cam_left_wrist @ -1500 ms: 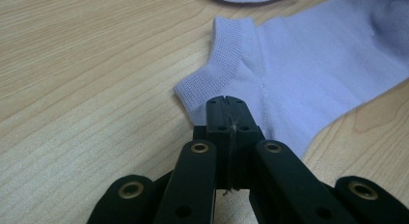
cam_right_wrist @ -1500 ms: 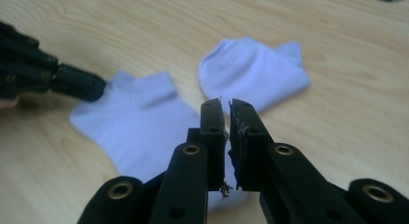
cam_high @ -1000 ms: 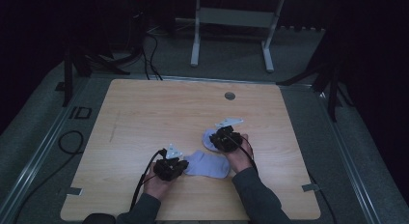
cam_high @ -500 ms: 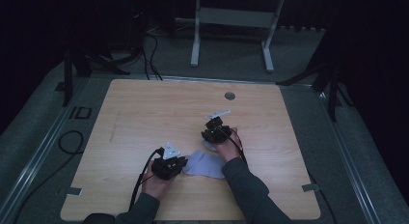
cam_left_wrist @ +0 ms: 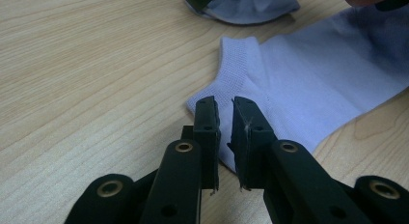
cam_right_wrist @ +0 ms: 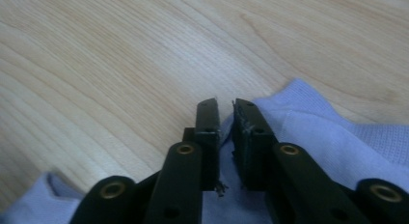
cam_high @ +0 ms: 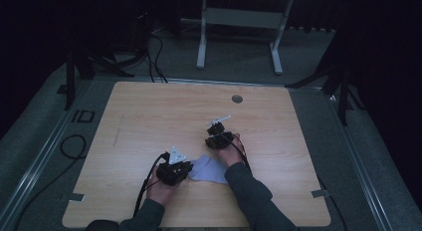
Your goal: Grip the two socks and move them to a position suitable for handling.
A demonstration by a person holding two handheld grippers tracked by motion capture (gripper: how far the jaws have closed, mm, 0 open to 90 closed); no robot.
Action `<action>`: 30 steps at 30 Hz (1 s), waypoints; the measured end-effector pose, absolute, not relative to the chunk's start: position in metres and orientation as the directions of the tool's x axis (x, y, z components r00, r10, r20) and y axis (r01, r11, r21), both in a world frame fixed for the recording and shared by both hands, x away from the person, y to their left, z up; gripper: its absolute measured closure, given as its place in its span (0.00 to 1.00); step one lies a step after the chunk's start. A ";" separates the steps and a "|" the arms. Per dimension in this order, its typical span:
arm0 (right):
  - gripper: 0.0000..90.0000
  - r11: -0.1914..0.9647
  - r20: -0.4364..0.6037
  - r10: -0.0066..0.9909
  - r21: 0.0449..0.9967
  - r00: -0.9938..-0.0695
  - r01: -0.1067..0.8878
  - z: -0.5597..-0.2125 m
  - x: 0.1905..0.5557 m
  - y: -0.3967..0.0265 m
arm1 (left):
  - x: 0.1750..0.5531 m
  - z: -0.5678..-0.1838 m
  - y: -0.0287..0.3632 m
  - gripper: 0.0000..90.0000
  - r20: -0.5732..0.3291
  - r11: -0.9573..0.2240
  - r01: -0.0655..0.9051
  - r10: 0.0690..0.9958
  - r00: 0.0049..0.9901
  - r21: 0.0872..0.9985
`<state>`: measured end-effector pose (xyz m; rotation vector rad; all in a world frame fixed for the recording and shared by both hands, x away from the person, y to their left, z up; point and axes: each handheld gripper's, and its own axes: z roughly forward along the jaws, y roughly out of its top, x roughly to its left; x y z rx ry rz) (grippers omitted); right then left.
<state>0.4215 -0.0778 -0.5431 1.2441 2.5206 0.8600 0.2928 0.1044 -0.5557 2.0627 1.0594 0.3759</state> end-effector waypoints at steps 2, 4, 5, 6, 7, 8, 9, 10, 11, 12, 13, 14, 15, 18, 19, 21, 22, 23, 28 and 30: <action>0.94 0.476 0.078 0.776 0.579 -0.626 0.662 -0.543 0.421 -0.077 | 0.293 -0.556 0.105 0.89 -0.082 -0.356 0.561 0.788 0.610 0.748; 0.99 0.466 0.099 0.776 0.575 -0.623 0.672 -0.543 0.421 -0.078 | 0.293 -0.556 0.104 0.89 -0.082 -0.356 0.560 0.788 0.610 0.748; 0.99 0.466 0.099 0.776 0.575 -0.623 0.672 -0.543 0.421 -0.078 | 0.293 -0.556 0.104 0.89 -0.082 -0.356 0.560 0.788 0.610 0.748; 0.99 0.465 0.103 0.775 0.575 -0.623 0.673 -0.543 0.420 -0.078 | 0.293 -0.556 0.104 0.89 -0.082 -0.356 0.561 0.788 0.610 0.747; 0.99 0.471 0.099 0.771 0.577 -0.629 0.668 -0.543 0.419 -0.077 | 0.293 -0.556 0.104 0.89 -0.081 -0.357 0.560 0.788 0.610 0.748; 0.99 0.487 0.095 0.757 0.578 -0.646 0.655 -0.542 0.415 -0.075 | 0.293 -0.556 0.104 0.89 -0.081 -0.356 0.560 0.788 0.610 0.748; 1.00 0.492 0.091 0.751 0.583 -0.653 0.647 -0.541 0.414 -0.074 | 0.293 -0.556 0.104 0.89 -0.081 -0.356 0.560 0.788 0.610 0.748; 0.99 0.494 0.093 0.747 0.585 -0.659 0.643 -0.540 0.413 -0.073 | 0.293 -0.556 0.104 0.89 -0.082 -0.355 0.562 0.790 0.608 0.747; 0.99 0.494 0.093 0.747 0.585 -0.659 0.643 -0.540 0.413 -0.073 | 0.293 -0.556 0.104 0.89 -0.082 -0.355 0.562 0.790 0.608 0.747; 1.00 0.500 0.094 0.735 0.593 -0.672 0.631 -0.537 0.410 -0.072 | 0.293 -0.556 0.104 0.89 -0.082 -0.354 0.561 0.790 0.608 0.748; 1.00 0.503 0.097 0.728 0.597 -0.679 0.625 -0.536 0.410 -0.072 | 0.293 -0.556 0.104 0.89 -0.082 -0.354 0.561 0.790 0.608 0.748; 1.00 0.503 0.097 0.728 0.597 -0.679 0.625 -0.536 0.410 -0.072 | 0.293 -0.556 0.104 0.89 -0.081 -0.355 0.561 0.790 0.607 0.748; 1.00 0.503 0.097 0.728 0.597 -0.679 0.625 -0.536 0.410 -0.072 | 0.293 -0.556 0.104 0.89 -0.081 -0.355 0.561 0.790 0.607 0.748; 1.00 0.482 0.110 0.722 0.629 -0.683 0.610 -0.525 0.406 -0.076 | 0.293 -0.556 0.105 0.89 -0.080 -0.355 0.563 0.791 0.606 0.747; 0.99 0.469 0.121 0.724 0.637 -0.680 0.612 -0.521 0.405 -0.078 | 0.294 -0.556 0.105 0.89 -0.079 -0.356 0.562 0.791 0.606 0.747; 1.00 0.457 0.129 0.726 0.643 -0.676 0.614 -0.518 0.405 -0.080 | 0.293 -0.556 0.105 0.89 -0.082 -0.353 0.562 0.792 0.605 0.748; 1.00 0.434 0.148 0.725 0.659 -0.672 0.614 -0.512 0.404 -0.084 | 0.293 -0.557 0.104 0.89 -0.082 -0.354 0.563 0.792 0.606 0.747; 1.00 0.427 0.150 0.727 0.666 -0.670 0.612 -0.510 0.403 -0.086 | 0.293 -0.557 0.104 0.89 -0.081 -0.355 0.563 0.791 0.606 0.746; 1.00 0.389 0.167 0.732 0.692 -0.660 0.608 -0.499 0.399 -0.100 | 0.293 -0.557 0.103 0.89 -0.080 -0.358 0.562 0.789 0.609 0.746; 1.00 0.373 0.177 0.734 0.701 -0.655 0.608 -0.496 0.398 -0.106 | 0.293 -0.557 0.103 0.90 -0.080 -0.357 0.563 0.790 0.607 0.746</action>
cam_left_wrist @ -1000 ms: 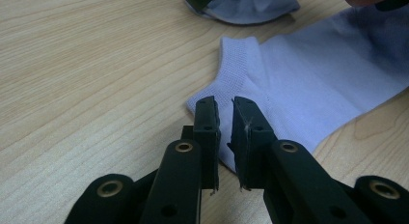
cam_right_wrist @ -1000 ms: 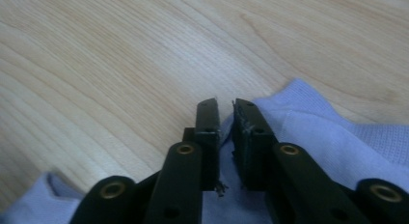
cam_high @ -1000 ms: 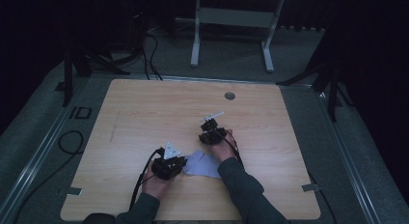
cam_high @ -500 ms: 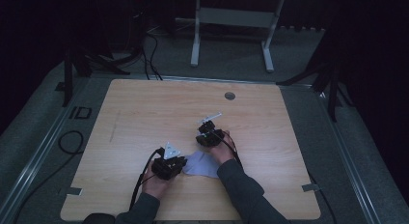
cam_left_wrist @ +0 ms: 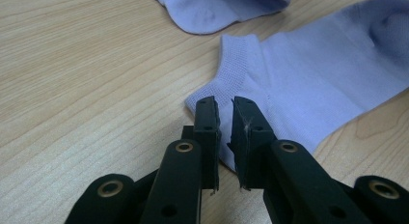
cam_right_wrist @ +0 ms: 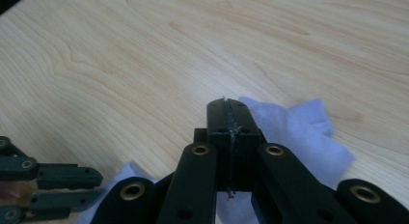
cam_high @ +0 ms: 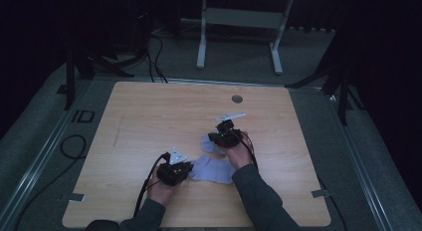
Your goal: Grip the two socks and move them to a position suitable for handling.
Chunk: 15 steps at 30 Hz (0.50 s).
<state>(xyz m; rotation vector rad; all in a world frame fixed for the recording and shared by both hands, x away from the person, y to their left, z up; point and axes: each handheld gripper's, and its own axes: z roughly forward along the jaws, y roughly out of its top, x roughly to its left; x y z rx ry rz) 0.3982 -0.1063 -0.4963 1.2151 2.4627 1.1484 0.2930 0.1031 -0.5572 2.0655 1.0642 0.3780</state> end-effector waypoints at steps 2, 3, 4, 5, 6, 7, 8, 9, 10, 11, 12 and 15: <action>1.00 0.369 0.178 0.736 0.703 -0.653 0.608 -0.495 0.397 -0.110 | 0.293 -0.557 0.103 0.90 -0.080 -0.356 0.563 0.791 0.606 0.746; 1.00 0.364 0.180 0.737 0.707 -0.651 0.607 -0.494 0.397 -0.113 | 0.293 -0.557 0.103 0.90 -0.080 -0.356 0.563 0.791 0.606 0.746; 1.00 0.350 0.191 0.737 0.713 -0.648 0.608 -0.492 0.395 -0.119 | 0.293 -0.557 0.103 0.90 -0.079 -0.357 0.564 0.792 0.605 0.744; 1.00 0.346 0.190 0.739 0.716 -0.646 0.606 -0.492 0.394 -0.123 | 0.293 -0.557 0.103 0.90 -0.078 -0.359 0.565 0.791 0.606 0.743; 1.00 0.341 0.193 0.741 0.716 -0.643 0.609 -0.491 0.394 -0.125 | 0.293 -0.558 0.103 0.90 -0.077 -0.362 0.564 0.790 0.608 0.742; 1.00 0.335 0.195 0.743 0.719 -0.640 0.608 -0.491 0.393 -0.128 | 0.293 -0.558 0.103 0.90 -0.075 -0.363 0.563 0.790 0.609 0.742; 1.00 0.330 0.198 0.746 0.720 -0.636 0.611 -0.491 0.393 -0.131 | 0.293 -0.558 0.103 0.90 -0.073 -0.365 0.562 0.790 0.609 0.742; 1.00 0.328 0.199 0.746 0.721 -0.635 0.611 -0.490 0.392 -0.133 | 0.293 -0.558 0.103 0.90 -0.074 -0.364 0.563 0.790 0.608 0.742; 1.00 0.328 0.199 0.746 0.721 -0.635 0.611 -0.490 0.392 -0.133 | 0.293 -0.558 0.103 0.90 -0.074 -0.364 0.563 0.790 0.608 0.742; 1.00 0.323 0.202 0.748 0.722 -0.633 0.612 -0.490 0.392 -0.136 | 0.293 -0.558 0.103 0.90 -0.076 -0.362 0.564 0.791 0.608 0.742; 1.00 0.317 0.201 0.752 0.725 -0.628 0.611 -0.488 0.390 -0.141 | 0.293 -0.558 0.103 0.90 -0.076 -0.362 0.564 0.791 0.607 0.742; 1.00 0.314 0.199 0.755 0.727 -0.625 0.611 -0.487 0.389 -0.146 | 0.293 -0.558 0.103 0.90 -0.078 -0.359 0.564 0.791 0.607 0.744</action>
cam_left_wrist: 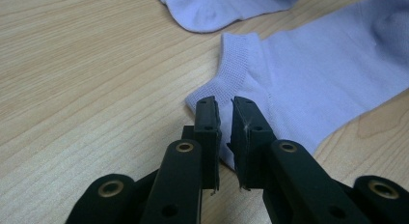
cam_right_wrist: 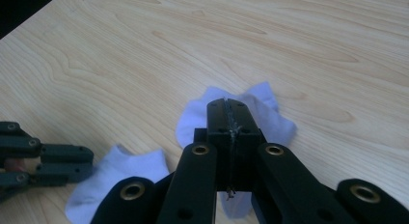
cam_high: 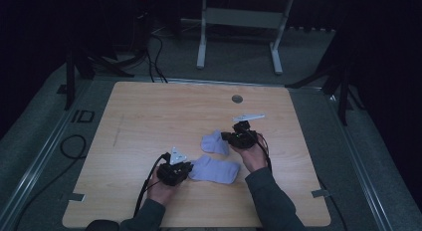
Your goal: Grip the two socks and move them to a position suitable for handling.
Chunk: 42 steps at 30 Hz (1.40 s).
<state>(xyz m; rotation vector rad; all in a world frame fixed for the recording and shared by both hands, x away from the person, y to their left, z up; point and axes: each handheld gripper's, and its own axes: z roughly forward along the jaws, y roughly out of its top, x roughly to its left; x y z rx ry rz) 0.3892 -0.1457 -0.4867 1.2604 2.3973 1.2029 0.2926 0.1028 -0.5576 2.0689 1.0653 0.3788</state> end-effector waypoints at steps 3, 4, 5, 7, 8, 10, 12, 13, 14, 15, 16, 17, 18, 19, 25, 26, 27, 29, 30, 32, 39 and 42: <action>1.00 0.309 0.198 0.760 0.728 -0.619 0.612 -0.487 0.387 -0.157 | 0.293 -0.558 0.103 0.90 -0.077 -0.360 0.564 0.791 0.607 0.743; 1.00 0.305 0.201 0.764 0.725 -0.613 0.617 -0.488 0.387 -0.160 | 0.293 -0.558 0.103 0.90 -0.077 -0.361 0.564 0.790 0.608 0.743; 1.00 0.304 0.201 0.767 0.723 -0.609 0.621 -0.490 0.387 -0.162 | 0.292 -0.558 0.102 0.90 -0.075 -0.364 0.562 0.790 0.609 0.743; 1.00 0.298 0.205 0.773 0.718 -0.601 0.629 -0.493 0.387 -0.167 | 0.292 -0.558 0.102 0.90 -0.079 -0.362 0.565 0.788 0.610 0.742; 1.00 0.298 0.203 0.777 0.715 -0.596 0.632 -0.495 0.386 -0.169 | 0.292 -0.558 0.101 0.91 -0.077 -0.366 0.564 0.787 0.612 0.741; 1.00 0.305 0.186 0.788 0.710 -0.587 0.634 -0.497 0.386 -0.173 | 0.292 -0.558 0.101 0.91 -0.073 -0.370 0.562 0.787 0.613 0.740; 1.00 0.300 0.187 0.794 0.707 -0.579 0.640 -0.499 0.386 -0.177 | 0.292 -0.559 0.101 0.91 -0.074 -0.369 0.563 0.787 0.612 0.740; 1.00 0.299 0.184 0.798 0.707 -0.574 0.641 -0.499 0.386 -0.178 | 0.292 -0.558 0.101 0.91 -0.074 -0.368 0.563 0.787 0.612 0.740; 1.00 0.297 0.184 0.801 0.705 -0.571 0.644 -0.500 0.386 -0.180 | 0.292 -0.558 0.101 0.92 -0.075 -0.368 0.564 0.787 0.612 0.740; 1.00 0.298 0.179 0.804 0.704 -0.567 0.644 -0.501 0.385 -0.182 | 0.292 -0.558 0.101 0.92 -0.075 -0.368 0.563 0.787 0.612 0.740; 1.00 0.297 0.176 0.808 0.704 -0.563 0.645 -0.501 0.385 -0.183 | 0.292 -0.558 0.101 0.91 -0.075 -0.368 0.563 0.787 0.613 0.740; 0.99 0.296 0.171 0.812 0.704 -0.559 0.646 -0.501 0.385 -0.185 | 0.292 -0.558 0.101 0.91 -0.075 -0.368 0.562 0.786 0.614 0.740; 1.00 0.297 0.165 0.816 0.703 -0.555 0.646 -0.502 0.384 -0.187 | 0.292 -0.558 0.101 0.91 -0.076 -0.368 0.563 0.786 0.613 0.740; 1.00 0.297 0.163 0.818 0.703 -0.552 0.646 -0.503 0.384 -0.188 | 0.292 -0.558 0.102 0.91 -0.076 -0.367 0.563 0.786 0.613 0.740; 1.00 0.293 0.144 0.838 0.694 -0.526 0.657 -0.507 0.381 -0.197 | 0.292 -0.558 0.102 0.92 -0.075 -0.365 0.564 0.789 0.610 0.741; 1.00 0.292 0.144 0.840 0.693 -0.523 0.660 -0.508 0.381 -0.198 | 0.291 -0.558 0.102 0.92 -0.075 -0.365 0.563 0.789 0.610 0.741; 1.00 0.293 0.142 0.842 0.689 -0.520 0.663 -0.509 0.380 -0.199 | 0.291 -0.558 0.102 0.92 -0.073 -0.365 0.562 0.790 0.609 0.742; 1.00 0.298 0.130 0.848 0.684 -0.513 0.666 -0.512 0.379 -0.202 | 0.291 -0.557 0.103 0.92 -0.074 -0.365 0.562 0.789 0.610 0.742; 1.00 0.295 0.131 0.851 0.681 -0.508 0.671 -0.512 0.379 -0.203 | 0.291 -0.557 0.103 0.92 -0.075 -0.363 0.561 0.789 0.610 0.744; 1.00 0.299 0.120 0.856 0.678 -0.502 0.672 -0.514 0.378 -0.205 | 0.290 -0.556 0.104 0.92 -0.070 -0.364 0.561 0.791 0.607 0.744; 0.98 0.300 0.106 0.868 0.667 -0.486 0.682 -0.517 0.377 -0.213 | 0.290 -0.555 0.107 0.89 -0.068 -0.358 0.561 0.798 0.599 0.747; 0.91 0.291 0.105 0.870 0.680 -0.481 0.674 -0.513 0.376 -0.216 | 0.290 -0.554 0.109 0.84 -0.069 -0.357 0.564 0.799 0.598 0.745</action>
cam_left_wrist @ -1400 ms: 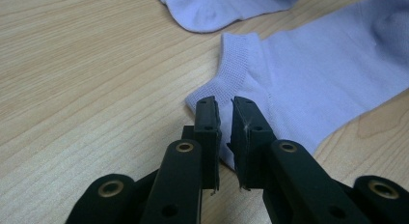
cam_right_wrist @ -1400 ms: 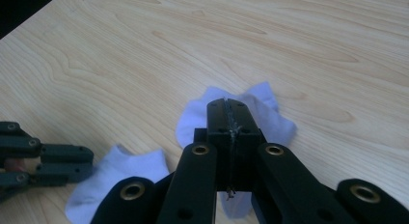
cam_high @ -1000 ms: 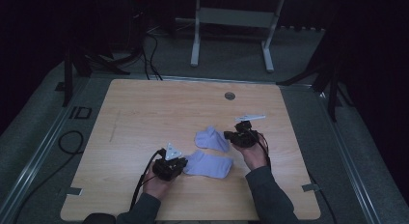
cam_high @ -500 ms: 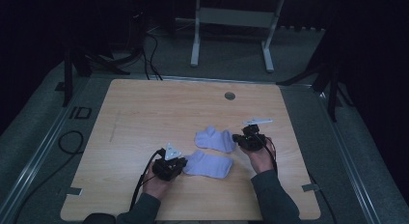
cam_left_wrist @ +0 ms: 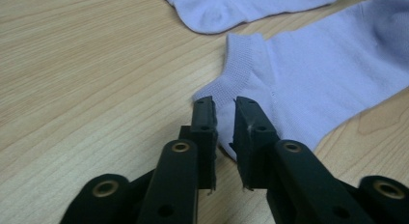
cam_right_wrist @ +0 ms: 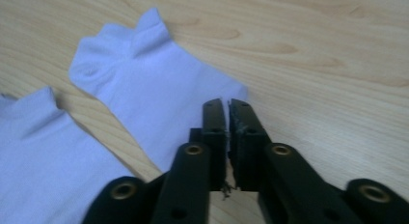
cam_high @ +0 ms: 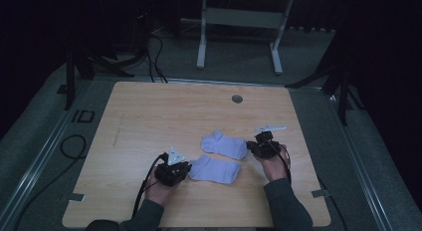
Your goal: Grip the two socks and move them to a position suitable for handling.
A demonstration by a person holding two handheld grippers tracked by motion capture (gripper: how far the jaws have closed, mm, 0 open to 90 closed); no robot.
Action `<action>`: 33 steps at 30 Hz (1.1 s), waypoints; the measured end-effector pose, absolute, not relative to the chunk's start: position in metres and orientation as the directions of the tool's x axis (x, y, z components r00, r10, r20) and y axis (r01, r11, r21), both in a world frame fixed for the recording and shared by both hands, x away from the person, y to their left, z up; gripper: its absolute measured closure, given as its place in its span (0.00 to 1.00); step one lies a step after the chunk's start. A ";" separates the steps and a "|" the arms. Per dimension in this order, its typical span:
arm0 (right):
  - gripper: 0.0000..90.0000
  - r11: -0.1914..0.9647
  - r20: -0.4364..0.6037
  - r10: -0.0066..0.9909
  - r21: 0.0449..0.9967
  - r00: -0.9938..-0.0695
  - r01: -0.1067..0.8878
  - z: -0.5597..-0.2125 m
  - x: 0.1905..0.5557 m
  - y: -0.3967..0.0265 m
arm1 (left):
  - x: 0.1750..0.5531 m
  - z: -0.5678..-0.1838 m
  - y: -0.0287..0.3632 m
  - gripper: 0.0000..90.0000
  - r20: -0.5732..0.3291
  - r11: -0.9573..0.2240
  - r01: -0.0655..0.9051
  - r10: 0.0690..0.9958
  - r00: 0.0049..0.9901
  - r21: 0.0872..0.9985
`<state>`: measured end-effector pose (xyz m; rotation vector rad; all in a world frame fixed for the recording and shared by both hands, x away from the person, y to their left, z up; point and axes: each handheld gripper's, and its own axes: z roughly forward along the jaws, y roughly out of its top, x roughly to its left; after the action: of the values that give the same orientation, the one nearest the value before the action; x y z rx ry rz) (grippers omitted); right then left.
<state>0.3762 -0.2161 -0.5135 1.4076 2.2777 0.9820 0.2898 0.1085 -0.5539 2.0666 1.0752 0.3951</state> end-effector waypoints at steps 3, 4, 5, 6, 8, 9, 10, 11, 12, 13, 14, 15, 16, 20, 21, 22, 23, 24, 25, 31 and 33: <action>0.87 0.293 0.094 0.869 0.693 -0.485 0.659 -0.506 0.376 -0.217 | 0.291 -0.554 0.110 0.81 -0.071 -0.356 0.568 0.801 0.595 0.742; 0.85 0.297 0.093 0.865 0.697 -0.493 0.652 -0.504 0.376 -0.216 | 0.291 -0.554 0.110 0.81 -0.073 -0.356 0.570 0.801 0.594 0.740; 0.82 0.302 0.093 0.860 0.699 -0.501 0.648 -0.502 0.376 -0.215 | 0.292 -0.554 0.110 0.80 -0.074 -0.356 0.571 0.801 0.594 0.740; 0.80 0.312 0.088 0.855 0.701 -0.512 0.641 -0.501 0.377 -0.213 | 0.292 -0.554 0.110 0.79 -0.073 -0.355 0.571 0.801 0.594 0.740; 0.76 0.323 0.083 0.848 0.701 -0.523 0.635 -0.498 0.378 -0.209 | 0.292 -0.553 0.110 0.77 -0.072 -0.354 0.571 0.803 0.592 0.740; 0.74 0.327 0.081 0.845 0.703 -0.528 0.632 -0.497 0.379 -0.206 | 0.292 -0.553 0.110 0.77 -0.069 -0.355 0.571 0.805 0.589 0.740; 0.73 0.334 0.080 0.841 0.700 -0.534 0.631 -0.496 0.380 -0.204 | 0.292 -0.553 0.110 0.75 -0.067 -0.352 0.573 0.809 0.584 0.740; 0.73 0.343 0.078 0.837 0.697 -0.542 0.629 -0.496 0.381 -0.201 | 0.293 -0.553 0.111 0.75 -0.064 -0.354 0.574 0.811 0.582 0.739; 0.72 0.354 0.075 0.831 0.693 -0.551 0.629 -0.495 0.382 -0.198 | 0.293 -0.553 0.112 0.74 -0.064 -0.352 0.575 0.812 0.580 0.738; 0.71 0.360 0.072 0.829 0.690 -0.555 0.627 -0.495 0.382 -0.195 | 0.293 -0.552 0.113 0.74 -0.063 -0.352 0.576 0.814 0.578 0.738; 0.69 0.366 0.072 0.825 0.688 -0.560 0.627 -0.494 0.382 -0.193 | 0.293 -0.552 0.114 0.73 -0.064 -0.349 0.576 0.815 0.576 0.739; 0.68 0.370 0.070 0.822 0.687 -0.564 0.625 -0.494 0.383 -0.190 | 0.293 -0.551 0.115 0.73 -0.062 -0.347 0.574 0.817 0.573 0.742; 0.67 0.374 0.068 0.820 0.689 -0.569 0.621 -0.493 0.384 -0.188 | 0.293 -0.551 0.116 0.73 -0.063 -0.344 0.575 0.819 0.571 0.742; 0.64 0.389 0.057 0.813 0.688 -0.579 0.613 -0.491 0.386 -0.181 | 0.296 -0.551 0.118 0.72 -0.062 -0.340 0.578 0.823 0.564 0.742; 0.63 0.389 0.059 0.811 0.689 -0.582 0.611 -0.491 0.386 -0.179 | 0.296 -0.551 0.119 0.71 -0.064 -0.338 0.579 0.824 0.564 0.742; 0.62 0.392 0.060 0.807 0.690 -0.587 0.609 -0.490 0.385 -0.178 | 0.297 -0.551 0.119 0.71 -0.068 -0.336 0.580 0.823 0.564 0.742; 0.62 0.395 0.061 0.804 0.690 -0.592 0.607 -0.490 0.385 -0.176 | 0.297 -0.551 0.119 0.71 -0.070 -0.334 0.580 0.823 0.563 0.743; 0.61 0.403 0.056 0.799 0.690 -0.599 0.601 -0.490 0.385 -0.174 | 0.298 -0.551 0.119 0.71 -0.066 -0.338 0.579 0.823 0.564 0.742; 0.60 0.409 0.050 0.797 0.689 -0.602 0.599 -0.490 0.385 -0.172 | 0.298 -0.551 0.118 0.71 -0.067 -0.335 0.578 0.823 0.564 0.744; 0.55 0.448 0.000 0.792 0.679 -0.611 0.581 -0.487 0.384 -0.164 | 0.297 -0.551 0.116 0.70 -0.069 -0.337 0.576 0.820 0.568 0.745; 0.54 0.459 -0.011 0.788 0.676 -0.615 0.576 -0.485 0.384 -0.161 | 0.297 -0.552 0.116 0.69 -0.068 -0.339 0.576 0.819 0.570 0.744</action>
<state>0.3842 -0.1613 -0.4853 1.1599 2.3898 0.9233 0.2968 0.1158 -0.5517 2.0514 1.1115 0.4128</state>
